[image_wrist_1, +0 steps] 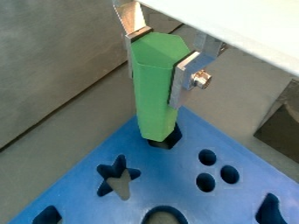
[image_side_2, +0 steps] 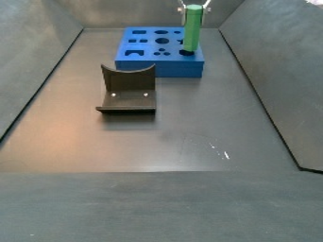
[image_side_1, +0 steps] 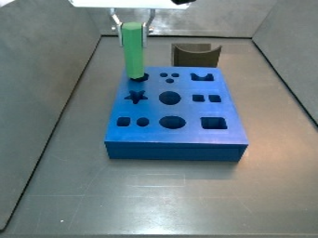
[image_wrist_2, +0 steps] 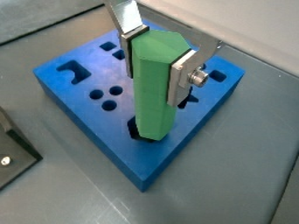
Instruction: Insert the hexagon object.
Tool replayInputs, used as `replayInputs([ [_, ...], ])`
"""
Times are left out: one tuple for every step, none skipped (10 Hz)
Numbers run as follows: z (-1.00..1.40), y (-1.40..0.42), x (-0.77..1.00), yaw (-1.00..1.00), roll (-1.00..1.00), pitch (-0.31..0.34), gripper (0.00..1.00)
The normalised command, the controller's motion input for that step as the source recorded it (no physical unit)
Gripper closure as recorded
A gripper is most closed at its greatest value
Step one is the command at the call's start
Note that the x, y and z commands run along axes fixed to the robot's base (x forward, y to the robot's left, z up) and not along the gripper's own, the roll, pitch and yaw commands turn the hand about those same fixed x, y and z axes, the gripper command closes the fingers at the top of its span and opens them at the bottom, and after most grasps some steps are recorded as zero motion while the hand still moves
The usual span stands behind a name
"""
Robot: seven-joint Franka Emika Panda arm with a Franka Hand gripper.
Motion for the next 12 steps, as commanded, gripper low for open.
replayInputs([
  [-0.44, 0.05, 0.22, 0.00, 0.00, -0.021, 1.00],
  [-0.38, 0.01, 0.21, 0.00, 0.00, -0.033, 1.00],
  [-0.35, 0.00, 0.22, 0.00, 0.00, -0.043, 1.00],
  [-0.53, 0.00, 0.11, -0.02, 0.00, -0.121, 1.00],
  [-0.60, 0.00, 0.00, -0.04, 0.00, -0.217, 1.00],
  [-0.60, -0.01, -0.07, -0.02, 0.03, -0.291, 1.00],
  [-0.48, -0.05, -0.13, 0.00, 0.08, -0.291, 1.00],
  [-0.40, -0.14, -0.14, 0.00, 0.13, -0.299, 1.00],
  [-0.45, -0.21, -0.18, 0.00, 0.26, -0.319, 1.00],
  [-0.34, -0.23, -0.07, 0.00, 0.29, -0.197, 1.00],
  [-0.03, 0.02, 0.00, 0.00, -0.04, -0.091, 1.00],
  [0.00, 0.00, 0.00, 0.00, 0.00, 0.000, 1.00],
])
